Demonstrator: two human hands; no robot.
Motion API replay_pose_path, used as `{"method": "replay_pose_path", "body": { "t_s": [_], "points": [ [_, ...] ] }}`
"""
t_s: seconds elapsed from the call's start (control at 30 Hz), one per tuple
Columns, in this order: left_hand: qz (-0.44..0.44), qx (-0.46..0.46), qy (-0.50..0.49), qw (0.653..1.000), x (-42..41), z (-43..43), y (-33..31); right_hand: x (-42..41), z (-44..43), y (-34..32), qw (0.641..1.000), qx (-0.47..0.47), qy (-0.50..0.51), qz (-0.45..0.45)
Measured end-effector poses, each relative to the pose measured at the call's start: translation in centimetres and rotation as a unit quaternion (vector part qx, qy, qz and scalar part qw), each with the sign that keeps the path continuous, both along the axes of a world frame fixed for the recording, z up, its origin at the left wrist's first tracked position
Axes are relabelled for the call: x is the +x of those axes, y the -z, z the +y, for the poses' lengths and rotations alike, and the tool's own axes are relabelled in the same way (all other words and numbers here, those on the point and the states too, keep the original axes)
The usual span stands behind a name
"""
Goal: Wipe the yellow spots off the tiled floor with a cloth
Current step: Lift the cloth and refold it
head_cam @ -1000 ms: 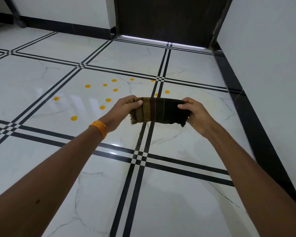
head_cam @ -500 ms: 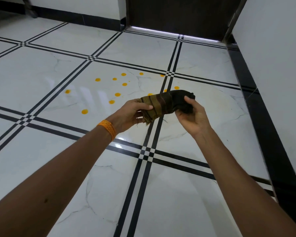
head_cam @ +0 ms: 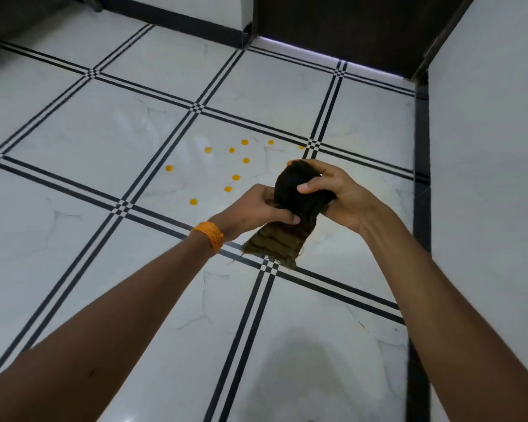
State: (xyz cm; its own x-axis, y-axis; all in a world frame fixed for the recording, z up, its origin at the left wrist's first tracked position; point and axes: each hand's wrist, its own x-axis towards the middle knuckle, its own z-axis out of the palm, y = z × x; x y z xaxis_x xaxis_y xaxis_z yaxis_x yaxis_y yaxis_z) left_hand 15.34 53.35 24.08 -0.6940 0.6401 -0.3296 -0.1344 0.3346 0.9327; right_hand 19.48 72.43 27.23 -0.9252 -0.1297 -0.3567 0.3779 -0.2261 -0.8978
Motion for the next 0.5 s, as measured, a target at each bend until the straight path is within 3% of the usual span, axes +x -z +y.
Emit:
{"method": "replay_pose_path", "body": {
  "t_s": [0.23,0.33,0.5],
  "points": [
    [-0.137,0.055,-0.049,0.988,0.7,-4.6,-20.5,-1.4,-3.7,-20.0,0.999,0.025,-0.018,-0.028],
    [-0.169,0.078,-0.064,0.981,0.5,-6.8,-26.2,-2.8,-7.6,-24.9,0.999,0.031,0.022,-0.031],
    [-0.172,0.118,-0.127,0.97,-1.3,-12.6,-32.1,-4.2,-15.3,-29.1,0.971,-0.112,0.147,-0.151]
  ]
}}
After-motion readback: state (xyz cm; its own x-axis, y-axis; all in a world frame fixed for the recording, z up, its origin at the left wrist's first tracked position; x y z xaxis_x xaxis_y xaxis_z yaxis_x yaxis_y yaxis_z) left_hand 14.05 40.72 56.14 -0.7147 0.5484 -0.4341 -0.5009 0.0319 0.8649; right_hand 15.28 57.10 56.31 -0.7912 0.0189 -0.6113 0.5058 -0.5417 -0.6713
